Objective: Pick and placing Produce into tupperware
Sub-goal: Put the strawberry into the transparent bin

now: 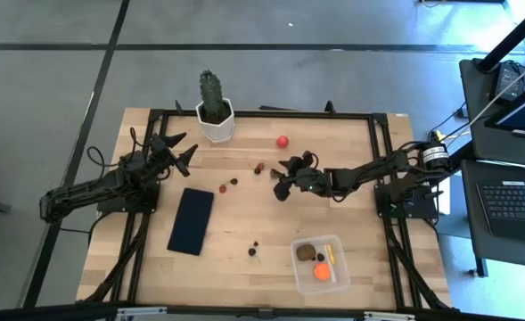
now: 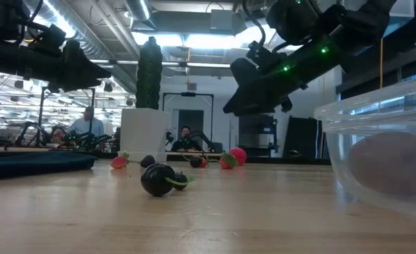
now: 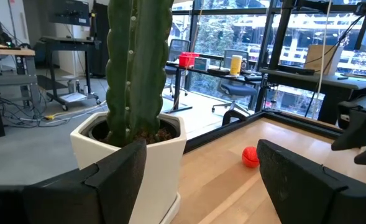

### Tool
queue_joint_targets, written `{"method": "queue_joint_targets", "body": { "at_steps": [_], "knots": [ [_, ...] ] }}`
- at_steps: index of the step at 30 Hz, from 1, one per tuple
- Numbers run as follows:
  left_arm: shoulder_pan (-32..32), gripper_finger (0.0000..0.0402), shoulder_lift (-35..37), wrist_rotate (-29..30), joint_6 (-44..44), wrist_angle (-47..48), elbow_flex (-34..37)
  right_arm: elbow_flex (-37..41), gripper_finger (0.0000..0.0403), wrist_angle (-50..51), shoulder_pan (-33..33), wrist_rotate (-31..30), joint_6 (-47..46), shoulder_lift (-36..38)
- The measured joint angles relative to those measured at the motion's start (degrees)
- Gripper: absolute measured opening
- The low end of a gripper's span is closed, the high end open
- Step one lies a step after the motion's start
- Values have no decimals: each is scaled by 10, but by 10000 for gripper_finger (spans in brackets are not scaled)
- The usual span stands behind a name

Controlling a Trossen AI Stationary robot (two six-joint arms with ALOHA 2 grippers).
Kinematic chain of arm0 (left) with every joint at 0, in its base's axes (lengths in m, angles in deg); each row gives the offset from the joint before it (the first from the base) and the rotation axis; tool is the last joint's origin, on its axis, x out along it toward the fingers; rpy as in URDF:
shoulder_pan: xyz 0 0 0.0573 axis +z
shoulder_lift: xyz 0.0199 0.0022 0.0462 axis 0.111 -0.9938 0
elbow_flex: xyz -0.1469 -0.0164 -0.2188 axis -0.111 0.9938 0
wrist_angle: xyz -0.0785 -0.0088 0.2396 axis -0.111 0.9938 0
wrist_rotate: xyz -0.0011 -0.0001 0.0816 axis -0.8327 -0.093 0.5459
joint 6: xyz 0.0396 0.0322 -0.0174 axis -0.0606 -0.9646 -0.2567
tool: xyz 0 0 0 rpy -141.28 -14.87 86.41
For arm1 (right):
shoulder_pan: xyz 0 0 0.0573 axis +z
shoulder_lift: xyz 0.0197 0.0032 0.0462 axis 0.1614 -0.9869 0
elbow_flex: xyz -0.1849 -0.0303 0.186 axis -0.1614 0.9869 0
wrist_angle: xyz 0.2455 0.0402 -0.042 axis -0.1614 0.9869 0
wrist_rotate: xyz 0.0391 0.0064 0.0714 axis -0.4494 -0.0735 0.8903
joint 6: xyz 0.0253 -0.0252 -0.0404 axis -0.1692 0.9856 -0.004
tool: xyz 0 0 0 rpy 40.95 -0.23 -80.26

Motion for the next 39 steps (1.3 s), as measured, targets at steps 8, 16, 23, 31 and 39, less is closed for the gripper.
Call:
{"method": "queue_joint_targets", "body": {
  "at_steps": [8, 16, 23, 31, 39],
  "knots": [
    [0, 298, 0, 0, 0, 0, 0, 0, 215, -5, -5, -10, 11, 0],
    [0, 298, 0, 0, 0, 0, 0, 0, 304, -1, -5, -9, 55, 0],
    [0, 298, 0, 0, -3, 0, 0, 0, 334, -5, -5, -9, -6, 0],
    [0, 298, 0, 0, -4, 0, 0, 0, 335, -1, -27, -10, -52, -27],
    [0, 298, 0, 0, -4, 0, 0, -42, 335, -10, -30, -10, -28, -110]
  ]
}}
